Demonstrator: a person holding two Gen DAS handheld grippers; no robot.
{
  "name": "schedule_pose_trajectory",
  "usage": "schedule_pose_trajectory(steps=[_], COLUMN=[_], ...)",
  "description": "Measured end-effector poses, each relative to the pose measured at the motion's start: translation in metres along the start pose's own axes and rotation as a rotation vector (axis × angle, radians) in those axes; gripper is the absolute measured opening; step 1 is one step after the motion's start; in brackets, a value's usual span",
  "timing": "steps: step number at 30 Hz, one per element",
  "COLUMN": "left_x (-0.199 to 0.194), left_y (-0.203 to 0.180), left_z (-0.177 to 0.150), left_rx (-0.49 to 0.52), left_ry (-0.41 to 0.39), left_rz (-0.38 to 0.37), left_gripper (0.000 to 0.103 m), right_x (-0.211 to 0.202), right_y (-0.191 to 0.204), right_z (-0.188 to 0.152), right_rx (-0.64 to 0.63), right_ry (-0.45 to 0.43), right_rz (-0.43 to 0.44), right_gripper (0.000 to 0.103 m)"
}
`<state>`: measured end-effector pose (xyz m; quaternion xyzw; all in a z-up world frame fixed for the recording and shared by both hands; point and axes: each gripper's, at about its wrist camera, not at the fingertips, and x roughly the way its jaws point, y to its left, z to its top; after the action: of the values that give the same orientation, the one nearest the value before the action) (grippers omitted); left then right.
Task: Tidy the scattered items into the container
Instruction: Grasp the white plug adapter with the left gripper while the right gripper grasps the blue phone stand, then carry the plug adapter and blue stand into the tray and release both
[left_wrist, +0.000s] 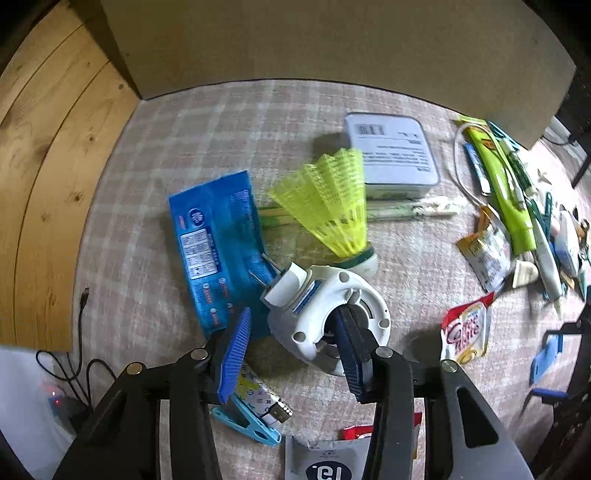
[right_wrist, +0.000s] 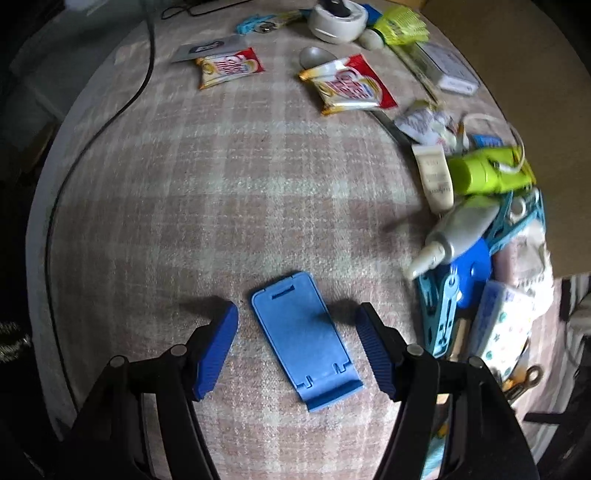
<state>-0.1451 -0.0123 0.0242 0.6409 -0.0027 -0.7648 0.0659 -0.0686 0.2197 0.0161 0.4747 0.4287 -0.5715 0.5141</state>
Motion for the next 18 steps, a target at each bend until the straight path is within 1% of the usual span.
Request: schedule_pose_trajectory(steps=[1,2,3,4,6,7,8,10,13,18], left_x=[0.000,-0.001,-0.002,-0.002,-0.006,-0.008,-0.010,-0.012,-0.017,-0.019], left_y=[-0.001,-0.002,-0.003,-0.004,-0.008,-0.011,-0.012,-0.013,-0.016,-0.014], left_z=[-0.001,-0.002,-0.003,-0.004,-0.007,-0.009,-0.011,-0.013,-0.017,-0.019], left_rx=[0.004,0.007,0.007,0.007,0.013,0.015,0.013,0.002,-0.007,-0.018], left_ry=[0.000,-0.001,-0.004,-0.008,-0.020,-0.026,-0.029,-0.033,-0.039,-0.046], left_rz=[0.002,0.001,-0.004,-0.002,0.011,0.021,0.026,0.028,0.035,0.030], left_gripper=[0.042,0.037,0.034,0.034,0.034,0.030,0.030,0.030,0.028,0.026], right_x=[-0.001,-0.002,-0.003,-0.005,-0.009,-0.015,-0.020,-0.024,-0.026,-0.036], right_y=[-0.001,-0.003,-0.006,-0.006,-0.002,0.007,0.012,0.009,0.007,0.006], right_z=[0.000,-0.001,-0.003,-0.006,-0.016,-0.026,-0.032,-0.041,-0.046,-0.057], right_rx=[0.008,0.012,0.021,0.034,0.065,0.081,0.101,0.146,0.195,0.250], right_ry=[-0.007,-0.017,-0.027,-0.035,-0.045,-0.049,-0.052,-0.061,-0.072,-0.109], right_rz=[0.000,0.000,0.000,0.000,0.003,0.004,0.006,0.018,0.038,0.039], right_gripper=[0.057,0.050,0.040,0.038,0.036,0.036,0.036,0.036,0.036,0.035])
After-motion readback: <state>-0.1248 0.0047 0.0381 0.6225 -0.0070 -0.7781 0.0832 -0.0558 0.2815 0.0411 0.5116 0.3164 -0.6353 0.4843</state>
